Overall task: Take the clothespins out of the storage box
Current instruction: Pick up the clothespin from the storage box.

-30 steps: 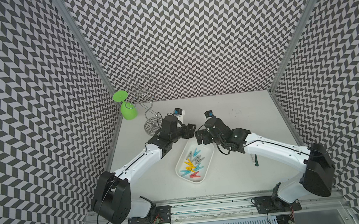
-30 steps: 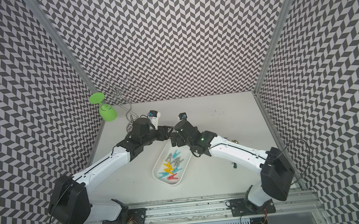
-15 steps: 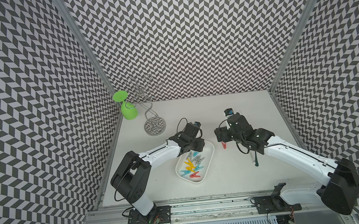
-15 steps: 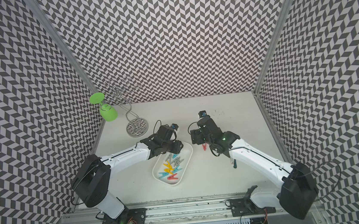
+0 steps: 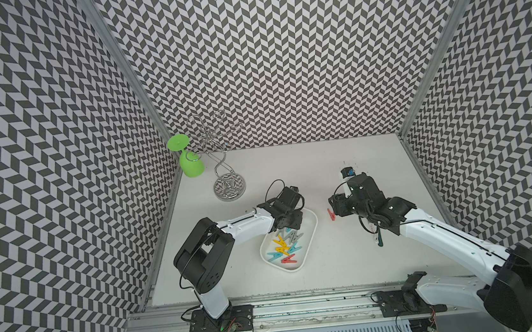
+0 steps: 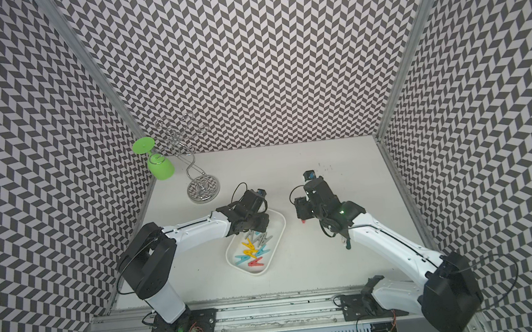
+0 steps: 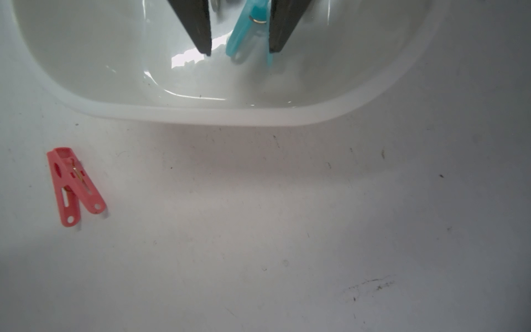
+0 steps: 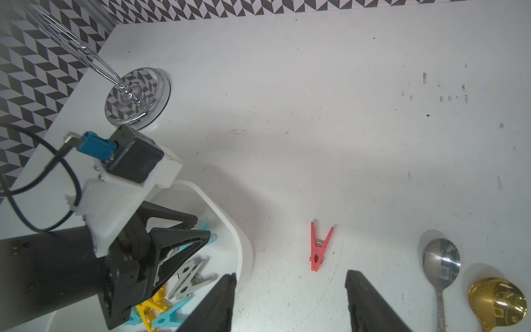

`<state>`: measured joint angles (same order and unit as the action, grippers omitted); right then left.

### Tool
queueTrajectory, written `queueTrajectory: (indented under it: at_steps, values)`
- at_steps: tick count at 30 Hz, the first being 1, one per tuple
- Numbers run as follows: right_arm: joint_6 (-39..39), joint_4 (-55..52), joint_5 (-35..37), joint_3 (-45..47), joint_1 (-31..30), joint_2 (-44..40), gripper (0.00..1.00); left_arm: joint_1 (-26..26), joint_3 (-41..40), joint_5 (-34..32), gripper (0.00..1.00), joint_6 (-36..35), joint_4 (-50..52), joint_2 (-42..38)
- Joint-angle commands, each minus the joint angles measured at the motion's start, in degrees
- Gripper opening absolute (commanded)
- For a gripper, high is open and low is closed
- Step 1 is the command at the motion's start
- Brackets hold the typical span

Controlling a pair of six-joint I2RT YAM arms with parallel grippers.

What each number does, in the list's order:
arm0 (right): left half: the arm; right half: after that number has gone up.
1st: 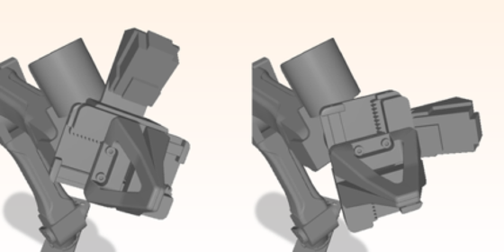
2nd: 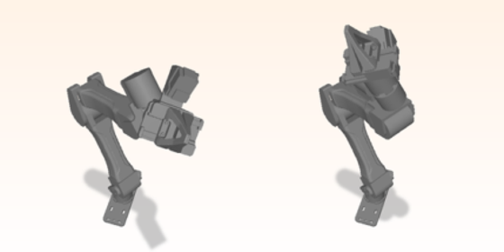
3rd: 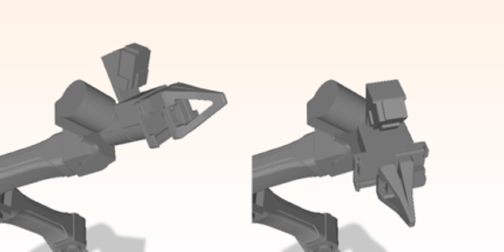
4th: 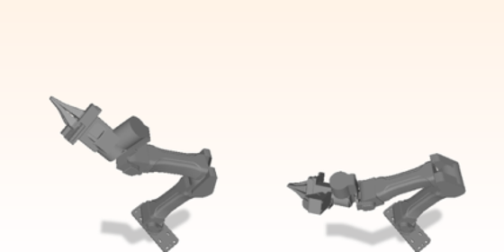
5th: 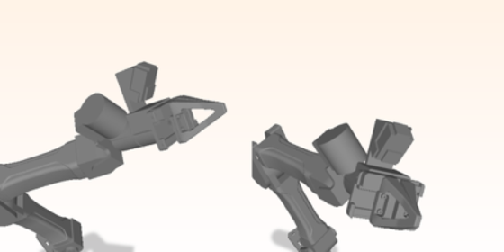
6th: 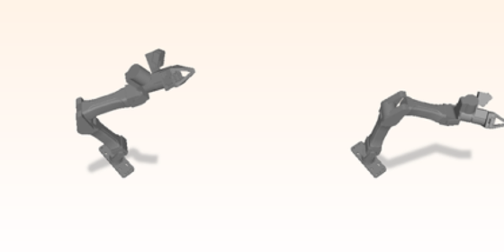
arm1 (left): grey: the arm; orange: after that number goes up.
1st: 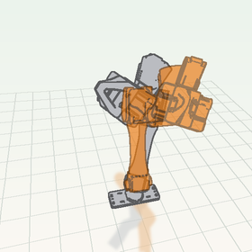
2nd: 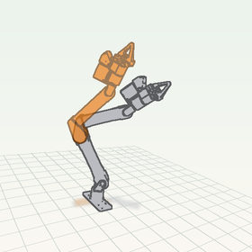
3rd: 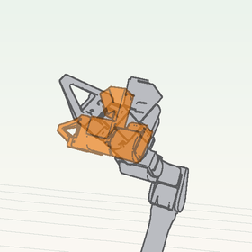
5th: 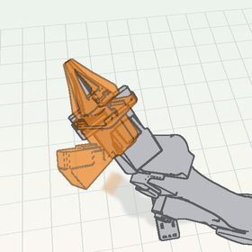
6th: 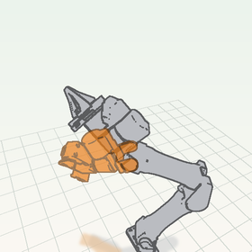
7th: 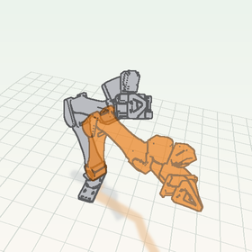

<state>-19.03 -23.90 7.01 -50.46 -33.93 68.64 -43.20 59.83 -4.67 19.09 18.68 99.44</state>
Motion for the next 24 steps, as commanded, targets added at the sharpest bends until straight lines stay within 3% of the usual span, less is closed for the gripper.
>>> queueTrajectory:
  at_steps: [1, 16, 24]
  values:
    - [0.5, 2.8, -0.5, 0.7, 0.4, -1.3, 0.64, -0.6, 1.4, -4.8, 0.39, 1.0, 2.1, 1.0]
    - [0.7, 1.8, -0.9, 0.2, 0.7, 0.5, 0.58, -0.7, 1.5, -5.3, 0.34, 0.6, 1.0, 4.8]
    - [1.2, 1.6, -0.9, 0.1, 1.0, 1.3, 0.54, -0.7, 2.4, -5.3, 0.17, 0.1, 1.5, 5.5]
